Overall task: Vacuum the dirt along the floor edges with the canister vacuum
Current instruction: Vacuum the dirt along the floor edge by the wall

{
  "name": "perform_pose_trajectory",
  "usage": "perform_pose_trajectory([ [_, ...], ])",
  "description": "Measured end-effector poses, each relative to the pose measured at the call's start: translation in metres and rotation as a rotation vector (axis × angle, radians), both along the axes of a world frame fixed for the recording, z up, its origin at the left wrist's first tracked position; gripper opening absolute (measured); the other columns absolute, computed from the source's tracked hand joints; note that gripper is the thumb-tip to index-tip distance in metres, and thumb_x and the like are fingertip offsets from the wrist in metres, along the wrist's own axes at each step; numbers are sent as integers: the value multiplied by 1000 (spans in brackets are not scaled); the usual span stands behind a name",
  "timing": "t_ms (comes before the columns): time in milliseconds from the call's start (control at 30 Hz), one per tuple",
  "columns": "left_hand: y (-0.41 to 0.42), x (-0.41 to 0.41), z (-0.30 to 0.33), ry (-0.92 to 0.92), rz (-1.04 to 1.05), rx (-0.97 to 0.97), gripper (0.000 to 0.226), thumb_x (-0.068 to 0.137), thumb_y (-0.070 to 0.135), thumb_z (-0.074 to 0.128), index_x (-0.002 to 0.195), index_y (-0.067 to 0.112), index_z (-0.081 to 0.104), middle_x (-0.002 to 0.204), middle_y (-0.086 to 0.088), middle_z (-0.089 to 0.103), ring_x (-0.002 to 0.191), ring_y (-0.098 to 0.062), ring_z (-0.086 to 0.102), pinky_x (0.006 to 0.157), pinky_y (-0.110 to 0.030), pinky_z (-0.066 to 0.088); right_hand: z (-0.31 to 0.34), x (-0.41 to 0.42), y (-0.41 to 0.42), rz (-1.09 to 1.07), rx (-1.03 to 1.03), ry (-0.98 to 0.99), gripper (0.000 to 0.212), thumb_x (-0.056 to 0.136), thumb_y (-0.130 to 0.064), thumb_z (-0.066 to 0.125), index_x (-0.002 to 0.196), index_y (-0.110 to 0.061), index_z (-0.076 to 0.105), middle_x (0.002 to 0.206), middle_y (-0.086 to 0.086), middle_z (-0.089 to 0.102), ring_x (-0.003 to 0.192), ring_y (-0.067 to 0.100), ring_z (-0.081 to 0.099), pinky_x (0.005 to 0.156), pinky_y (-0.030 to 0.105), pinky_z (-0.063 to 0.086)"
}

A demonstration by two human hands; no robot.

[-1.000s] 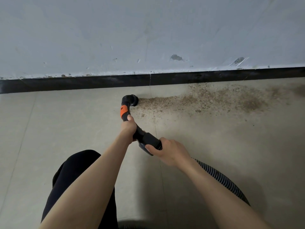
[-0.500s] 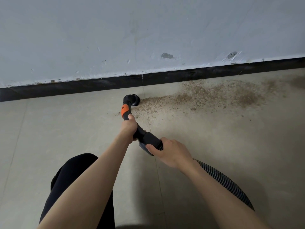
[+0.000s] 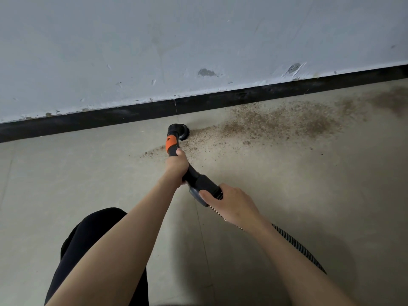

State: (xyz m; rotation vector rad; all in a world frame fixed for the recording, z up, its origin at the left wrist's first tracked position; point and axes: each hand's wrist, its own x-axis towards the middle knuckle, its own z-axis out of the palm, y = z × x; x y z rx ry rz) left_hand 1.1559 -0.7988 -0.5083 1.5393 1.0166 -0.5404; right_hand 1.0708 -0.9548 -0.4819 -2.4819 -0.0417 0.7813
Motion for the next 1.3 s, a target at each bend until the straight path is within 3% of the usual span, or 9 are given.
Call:
perform_pose_trajectory([
  [100, -13, 0, -3, 9, -54, 25, 53, 101, 44, 27, 120, -1, 48, 103, -17, 58, 100, -35, 61, 82, -46, 55, -5, -8, -9, -37, 6, -2, 50, 83, -74, 38, 78, -26, 47, 72, -5, 60, 65, 14, 58, 55, 29, 38],
  [333, -49, 12, -3, -6, -136, 41, 58, 101, 46, 26, 125, -3, 45, 117, -22, 60, 102, -37, 63, 88, -48, 54, -9, -5, -37, -117, 12, -9, 51, 83, -72, 39, 84, -23, 51, 73, -3, 62, 67, 18, 61, 58, 30, 43],
  [400, -57, 18, -4, -11, -151, 45, 58, 101, 46, 26, 126, -4, 44, 117, -22, 60, 101, -37, 63, 85, -47, 55, -11, -1, -43, -135, 10, -12, 49, 85, -70, 40, 86, -22, 52, 74, -3, 63, 67, 17, 61, 56, 30, 41],
  [500, -67, 26, -4, -33, -184, 60, 57, 101, 46, 26, 120, -3, 48, 100, -16, 60, 87, -32, 63, 70, -41, 56, -14, 4, -49, -161, 1, -16, 48, 87, -68, 41, 86, -22, 52, 74, -2, 63, 68, 18, 62, 56, 30, 42],
  [633, -79, 34, -7, -52, -191, 53, 54, 101, 46, 26, 114, -1, 49, 97, -18, 58, 97, -38, 65, 84, -47, 56, -17, 9, -57, -190, -12, -30, 47, 86, -69, 41, 84, -22, 50, 73, -2, 63, 68, 19, 62, 59, 31, 43],
  [833, -94, 45, -11, -71, -155, 25, 45, 100, 47, 28, 85, 7, 43, 109, -22, 61, 99, -39, 64, 87, -51, 54, -17, 17, -68, -228, -22, -30, 48, 84, -70, 40, 84, -23, 50, 75, -1, 64, 69, 21, 62, 63, 33, 47],
  [1000, -100, 51, -18, -76, -167, -16, 48, 100, 48, 28, 101, 3, 46, 112, -21, 62, 102, -36, 63, 90, -49, 53, -17, 20, -72, -246, -44, -52, 47, 84, -70, 42, 81, -23, 48, 74, -2, 60, 68, 18, 58, 59, 32, 42],
  [1167, -95, 46, -21, -87, -149, -47, 44, 100, 46, 27, 82, 8, 41, 105, -20, 59, 106, -38, 62, 93, -50, 51, -17, 17, -67, -215, -39, -33, 46, 85, -71, 42, 77, -25, 42, 73, -3, 58, 65, 15, 55, 54, 31, 36],
  [1300, -73, 36, -18, -83, -120, -41, 46, 101, 46, 27, 81, 8, 40, 106, -21, 58, 106, -38, 61, 94, -51, 51, -17, 12, -49, -178, -18, -25, 45, 86, -70, 42, 78, -25, 44, 73, -3, 59, 67, 16, 57, 54, 31, 37],
])
